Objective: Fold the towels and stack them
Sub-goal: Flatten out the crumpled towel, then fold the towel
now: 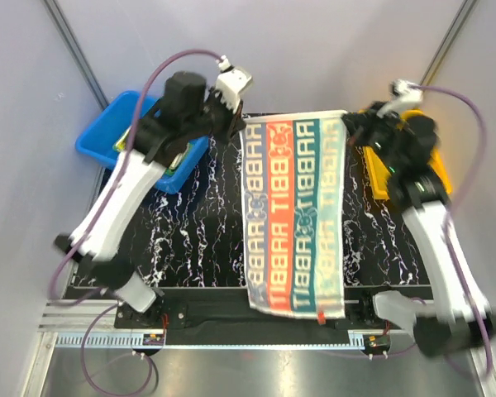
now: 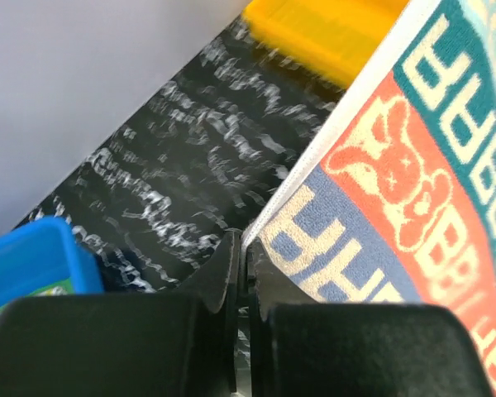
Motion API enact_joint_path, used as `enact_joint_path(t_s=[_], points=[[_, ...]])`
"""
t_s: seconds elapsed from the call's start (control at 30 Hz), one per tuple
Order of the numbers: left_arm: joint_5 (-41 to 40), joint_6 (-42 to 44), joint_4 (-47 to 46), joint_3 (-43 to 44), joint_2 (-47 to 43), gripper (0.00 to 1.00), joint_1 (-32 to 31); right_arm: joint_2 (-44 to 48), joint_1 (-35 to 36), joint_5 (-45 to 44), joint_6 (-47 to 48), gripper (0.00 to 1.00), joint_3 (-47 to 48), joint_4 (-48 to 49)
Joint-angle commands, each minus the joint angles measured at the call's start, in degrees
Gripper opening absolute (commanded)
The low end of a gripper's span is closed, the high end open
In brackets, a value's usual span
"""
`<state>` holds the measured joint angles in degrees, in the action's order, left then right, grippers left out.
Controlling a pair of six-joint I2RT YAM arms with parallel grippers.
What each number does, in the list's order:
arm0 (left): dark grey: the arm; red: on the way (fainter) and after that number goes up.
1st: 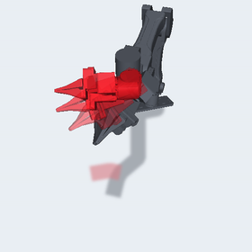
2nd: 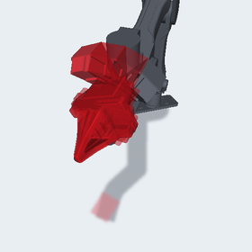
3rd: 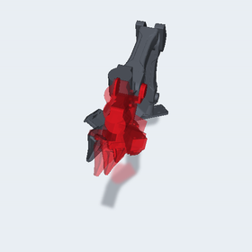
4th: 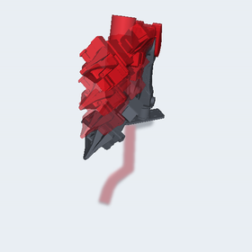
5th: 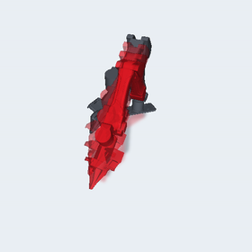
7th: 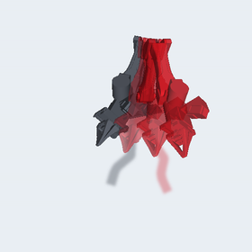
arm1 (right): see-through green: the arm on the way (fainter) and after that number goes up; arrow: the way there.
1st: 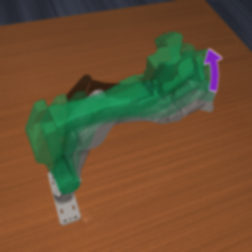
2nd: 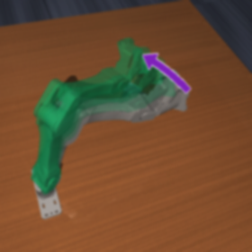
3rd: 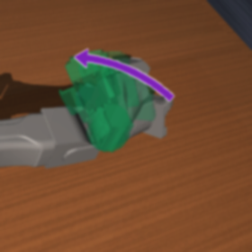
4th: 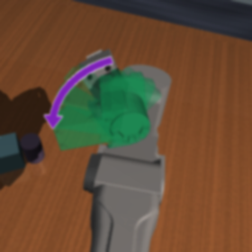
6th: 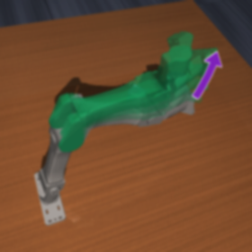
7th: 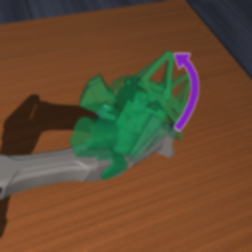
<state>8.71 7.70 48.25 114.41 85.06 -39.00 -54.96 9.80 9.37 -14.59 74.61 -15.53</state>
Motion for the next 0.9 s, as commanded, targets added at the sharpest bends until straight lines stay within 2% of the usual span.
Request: enact_joint_path(t_s=[0.0,0.03,0.1,0.13,0.2,0.23,0.33,0.57,0.73,0.87], points=[[9.74,5.30,-3.25,5.79,11.59,0.00,9.54,-14.88,-0.75,-6.12,4.39,0.00,-0.70,12.08],[10.44,5.91,-3.08,8.17,19.37,0.00,12.34,-22.22,-0.84,-5.33,4.66,0.00,0.35,14.97],[13.43,6.80,-2.37,15.53,27.14,0.00,16.04,-29.47,-1.27,-2.70,6.23,0.00,3.94,19.21],[14.13,6.80,-2.11,17.84,33.44,0.00,16.93,-35.94,-1.54,-1.82,6.59,0.00,5.01,22.27],[13.62,8.11,-2.72,21.02,38.15,0.00,17.91,-41.95,-2.59,0.21,7.20,0.00,7.81,24.92],[12.57,8.72,-5.16,20.42,39.38,0.00,17.91,-47.12,-2.86,0.74,7.47,0.00,8.96,26.24],[10.72,10.22,-11.65,14.98,40.80,0.00,17.91,-54.44,-4.43,3.55,7.82,0.00,12.84,27.13],[6.50,14.70,-15.11,8.12,39.93,0.00,17.56,-55.52,-4.97,9.87,10.02,0.00,10.30,30.47],[0.10,18.13,-17.13,-1.19,34.23,0.00,14.57,-49.65,-4.79,10.41,7.56,0.00,0.82,30.74],[-1.06,16.99,-20.64,-9.97,28.95,0.00,13.87,-45.42,-3.83,9.19,4.93,0.00,-3.33,23.82]])
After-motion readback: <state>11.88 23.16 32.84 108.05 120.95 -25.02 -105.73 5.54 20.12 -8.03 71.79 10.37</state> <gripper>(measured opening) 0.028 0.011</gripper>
